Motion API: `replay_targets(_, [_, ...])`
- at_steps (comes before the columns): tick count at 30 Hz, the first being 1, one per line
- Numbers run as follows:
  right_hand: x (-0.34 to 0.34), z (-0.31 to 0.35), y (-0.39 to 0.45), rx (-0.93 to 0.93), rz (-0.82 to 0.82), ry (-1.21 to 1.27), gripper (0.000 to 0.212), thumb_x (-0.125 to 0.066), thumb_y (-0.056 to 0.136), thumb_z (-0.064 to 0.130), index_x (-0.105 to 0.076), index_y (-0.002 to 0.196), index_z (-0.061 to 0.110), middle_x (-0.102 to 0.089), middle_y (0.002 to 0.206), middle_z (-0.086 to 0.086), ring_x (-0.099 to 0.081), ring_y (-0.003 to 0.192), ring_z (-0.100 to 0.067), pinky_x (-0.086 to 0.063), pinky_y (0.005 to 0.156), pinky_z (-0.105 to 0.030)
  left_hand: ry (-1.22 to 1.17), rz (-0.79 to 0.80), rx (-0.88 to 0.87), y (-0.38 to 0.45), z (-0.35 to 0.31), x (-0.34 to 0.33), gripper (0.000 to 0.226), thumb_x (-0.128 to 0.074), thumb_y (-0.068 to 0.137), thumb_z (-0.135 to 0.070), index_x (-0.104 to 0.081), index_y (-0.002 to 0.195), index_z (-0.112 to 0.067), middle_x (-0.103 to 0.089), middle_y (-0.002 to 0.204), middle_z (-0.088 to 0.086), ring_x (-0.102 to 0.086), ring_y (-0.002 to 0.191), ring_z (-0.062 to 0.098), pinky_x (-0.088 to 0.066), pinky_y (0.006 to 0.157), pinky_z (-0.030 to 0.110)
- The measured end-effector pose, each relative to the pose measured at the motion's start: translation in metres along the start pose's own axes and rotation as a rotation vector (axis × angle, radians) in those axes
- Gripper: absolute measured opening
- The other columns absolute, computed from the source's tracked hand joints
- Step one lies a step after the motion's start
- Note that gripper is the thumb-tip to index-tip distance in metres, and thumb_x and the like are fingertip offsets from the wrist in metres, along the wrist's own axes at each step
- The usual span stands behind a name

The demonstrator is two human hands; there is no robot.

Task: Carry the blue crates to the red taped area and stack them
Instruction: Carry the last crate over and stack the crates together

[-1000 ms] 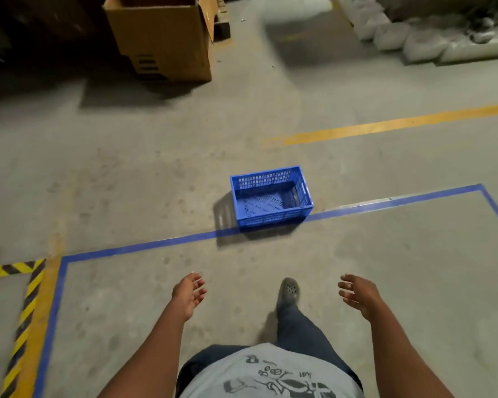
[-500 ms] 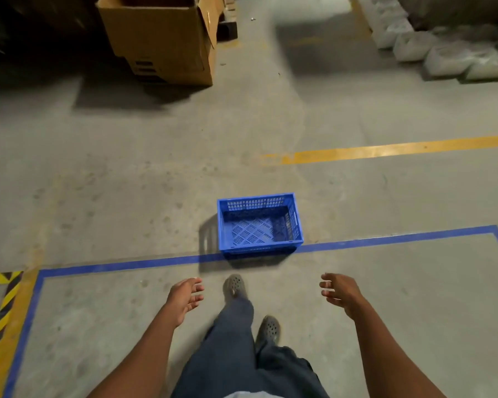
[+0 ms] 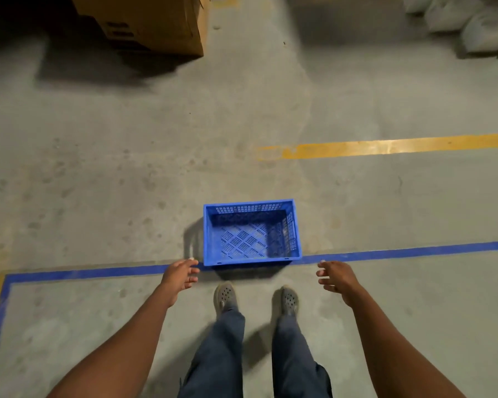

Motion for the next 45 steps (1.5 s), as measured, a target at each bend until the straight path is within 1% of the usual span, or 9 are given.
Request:
replay_targets(10, [-0.057,0.019,0.271,-0.036,0.03,-0.156,0.019,-0.056,0.099,0.015,-0.063,0.11,0.002,-0.065,0.087,-0.012,-0.06,0.067,-0.021,-0.05,0.053,-0.025,0.073,-0.141,-0.005,0.224,0.005,-0.075,0.01,-0.057,0.098,-0.017,-0.064,0.099,-0.009,-0.063,0.082,0.012,-0.054,0.059,0.02,-0.045,0.049,0.022])
replay_targets(15, [-0.095,-0.005,0.402,-0.002,-0.01,-0.273,0.032,-0.063,0.092,0.027,-0.066,0.115,0.006,-0.07,0.104,-0.015,-0.064,0.081,-0.027,-0.055,0.076,-0.039,0.191,-0.135,0.052,0.35,0.039,-0.087,0.034,-0.063,0.092,-0.03,-0.065,0.118,-0.008,-0.069,0.105,0.01,-0.064,0.084,0.025,-0.056,0.081,0.037])
replay_targets(19, [-0.124,-0.02,0.477,0.002,-0.097,-0.343,0.058,-0.067,0.091,0.03,-0.048,0.14,0.005,-0.062,0.127,-0.019,-0.061,0.114,-0.037,-0.047,0.094,-0.041,0.292,-0.217,0.015,0.416,0.053,-0.097,0.055,-0.065,0.095,-0.028,-0.048,0.141,-0.004,-0.055,0.13,0.006,-0.056,0.122,0.027,-0.043,0.105,0.038])
replay_targets(22, [-0.141,-0.035,0.518,0.001,-0.154,-0.319,0.063,-0.068,0.091,0.029,-0.044,0.142,0.002,-0.058,0.132,-0.024,-0.061,0.114,-0.038,-0.048,0.093,-0.041,0.286,-0.245,-0.01,0.46,0.067,-0.102,0.052,-0.069,0.092,-0.027,-0.05,0.133,0.0,-0.057,0.117,0.01,-0.063,0.109,0.032,-0.051,0.093,0.044])
replay_targets(24, [-0.146,-0.041,0.537,0.028,-0.204,-0.31,0.045,-0.065,0.091,0.03,-0.058,0.126,0.003,-0.066,0.115,-0.023,-0.064,0.099,-0.037,-0.049,0.084,-0.039,0.295,-0.263,-0.025,0.482,0.073,-0.103,0.041,-0.07,0.091,-0.031,-0.06,0.118,-0.004,-0.065,0.103,0.011,-0.068,0.096,0.035,-0.053,0.076,0.041])
replay_targets(28, [-0.154,-0.051,0.565,0.056,-0.182,-0.139,0.029,-0.064,0.093,0.028,-0.064,0.101,0.0,-0.063,0.073,-0.014,-0.064,0.057,-0.025,-0.051,0.053,-0.03,0.259,-0.289,-0.048,0.518,0.077,-0.102,0.029,-0.068,0.093,-0.036,-0.065,0.093,-0.007,-0.062,0.082,0.012,-0.057,0.064,0.022,-0.041,0.059,0.03])
replay_targets(31, [-0.159,-0.053,0.58,0.041,-0.081,-0.03,0.026,-0.066,0.094,0.03,-0.062,0.088,0.004,-0.063,0.069,-0.012,-0.06,0.041,-0.014,-0.051,0.043,-0.024,0.08,-0.163,-0.026,0.537,0.082,-0.111,0.031,-0.065,0.095,-0.038,-0.059,0.082,-0.011,-0.054,0.067,0.008,-0.049,0.04,0.008,-0.039,0.043,0.022])
replay_targets(38, [-0.155,-0.047,0.575,0.007,-0.033,0.069,0.047,-0.067,0.091,0.041,-0.038,0.06,0.02,-0.031,0.047,0.001,-0.024,0.039,-0.015,-0.021,0.043,-0.027,-0.035,-0.219,0.051,0.536,0.084,-0.111,0.037,-0.065,0.092,-0.04,-0.044,0.069,-0.019,-0.037,0.052,-0.001,-0.028,0.034,0.011,-0.023,0.04,0.02])
replay_targets(45, [-0.111,-0.01,0.485,0.039,-0.104,0.088,0.041,-0.068,0.089,0.031,-0.041,0.062,0.019,-0.033,0.046,0.001,-0.024,0.034,-0.013,-0.021,0.039,-0.022,-0.035,-0.254,-0.004,0.446,0.031,-0.092,0.03,-0.065,0.091,-0.035,-0.048,0.07,-0.02,-0.04,0.049,-0.003,-0.028,0.032,0.009,-0.021,0.037,0.018])
Point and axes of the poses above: each hand's wrist, its own y-axis towards the middle knuckle, its own x-axis out of the back of the hand, z = x × y, the point moved 5 cm from there along y, towards the middle knuckle
